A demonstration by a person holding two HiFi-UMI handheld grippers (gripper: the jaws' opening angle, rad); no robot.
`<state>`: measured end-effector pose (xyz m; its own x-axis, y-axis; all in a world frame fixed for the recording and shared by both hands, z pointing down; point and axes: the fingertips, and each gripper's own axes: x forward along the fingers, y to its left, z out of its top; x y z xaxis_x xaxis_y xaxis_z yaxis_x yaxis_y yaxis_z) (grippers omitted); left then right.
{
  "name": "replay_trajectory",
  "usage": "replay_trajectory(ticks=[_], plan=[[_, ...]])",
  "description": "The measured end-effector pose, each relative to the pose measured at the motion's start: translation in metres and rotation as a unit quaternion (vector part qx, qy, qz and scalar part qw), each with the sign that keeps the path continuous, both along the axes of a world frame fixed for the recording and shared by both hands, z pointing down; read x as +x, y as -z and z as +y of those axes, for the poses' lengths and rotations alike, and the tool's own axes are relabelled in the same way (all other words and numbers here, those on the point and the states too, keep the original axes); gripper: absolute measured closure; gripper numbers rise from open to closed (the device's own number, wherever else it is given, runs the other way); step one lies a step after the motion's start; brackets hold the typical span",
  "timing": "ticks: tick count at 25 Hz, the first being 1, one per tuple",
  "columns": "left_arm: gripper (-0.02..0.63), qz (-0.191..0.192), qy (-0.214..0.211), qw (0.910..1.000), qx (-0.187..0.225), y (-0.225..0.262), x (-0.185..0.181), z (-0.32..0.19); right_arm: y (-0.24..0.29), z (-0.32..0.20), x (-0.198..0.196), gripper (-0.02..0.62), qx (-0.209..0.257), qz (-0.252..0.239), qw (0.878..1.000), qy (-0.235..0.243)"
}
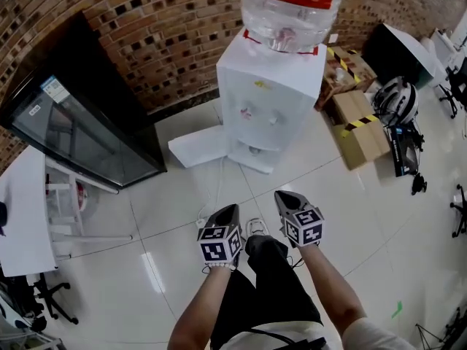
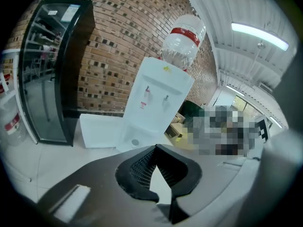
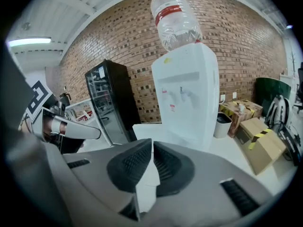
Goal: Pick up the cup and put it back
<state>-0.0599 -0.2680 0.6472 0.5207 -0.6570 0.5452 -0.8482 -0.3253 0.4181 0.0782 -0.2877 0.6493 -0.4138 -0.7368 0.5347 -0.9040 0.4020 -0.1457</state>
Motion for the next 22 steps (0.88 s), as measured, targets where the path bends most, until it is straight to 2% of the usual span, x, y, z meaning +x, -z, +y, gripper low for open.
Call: replay_trajectory(ticks=[1,3,6,8,9,11,12,13,15,16,20,22], plan=[[0.606,-0.002,-0.002,1.0000,0.001,-0.015,0.002,-0.010,-0.017,-0.011,0.001,0.571,0.001,0.002,1.000,-0.002],[0.606,-0.003,-0.001,1.0000,0.002,-0.045,0.003,-0.030,-0.052,-0.032,0.004,0.520,0.001,0.007,1.000,-0.004],[0.606,-0.002,-0.002,1.0000,0.006,-0.089,0.007,-0.059,-0.108,-0.062,0.012,0.518,0.000,0.020,1.000,-0.009],[0.606,-0.004,-0.008,0.9999,0.008,-0.120,0.010,-0.077,-0.146,-0.080,0.015,0.426,0.001,0.032,0.999,-0.007],[0.606,-0.005,-0.013,0.9998,0.011,-0.135,0.013,-0.085,-0.165,-0.091,0.016,0.423,0.002,0.038,0.999,-0.007],[0.606,-0.013,-0.024,0.9994,0.019,-0.163,0.019,-0.103,-0.200,-0.115,0.020,0.366,0.007,0.049,0.999,-0.013],[0.606,-0.017,-0.029,0.9992,0.022,-0.178,0.021,-0.111,-0.218,-0.127,0.022,0.360,0.010,0.057,0.998,-0.019],[0.606,-0.020,-0.031,0.9990,0.024,-0.193,0.022,-0.118,-0.235,-0.138,0.024,0.311,0.011,0.064,0.998,-0.026],[0.606,-0.024,-0.030,0.9990,0.022,-0.220,0.022,-0.130,-0.269,-0.158,0.029,0.271,0.011,0.070,0.997,-0.042],[0.606,-0.024,-0.029,0.9991,0.020,-0.232,0.022,-0.135,-0.283,-0.168,0.030,0.229,0.011,0.066,0.997,-0.048],[0.606,-0.022,-0.033,0.9989,0.024,-0.262,0.021,-0.160,-0.323,-0.208,0.027,0.170,0.018,0.060,0.996,-0.066],[0.606,-0.023,-0.036,0.9987,0.028,-0.272,0.022,-0.172,-0.338,-0.224,0.028,0.170,0.023,0.060,0.995,-0.082]])
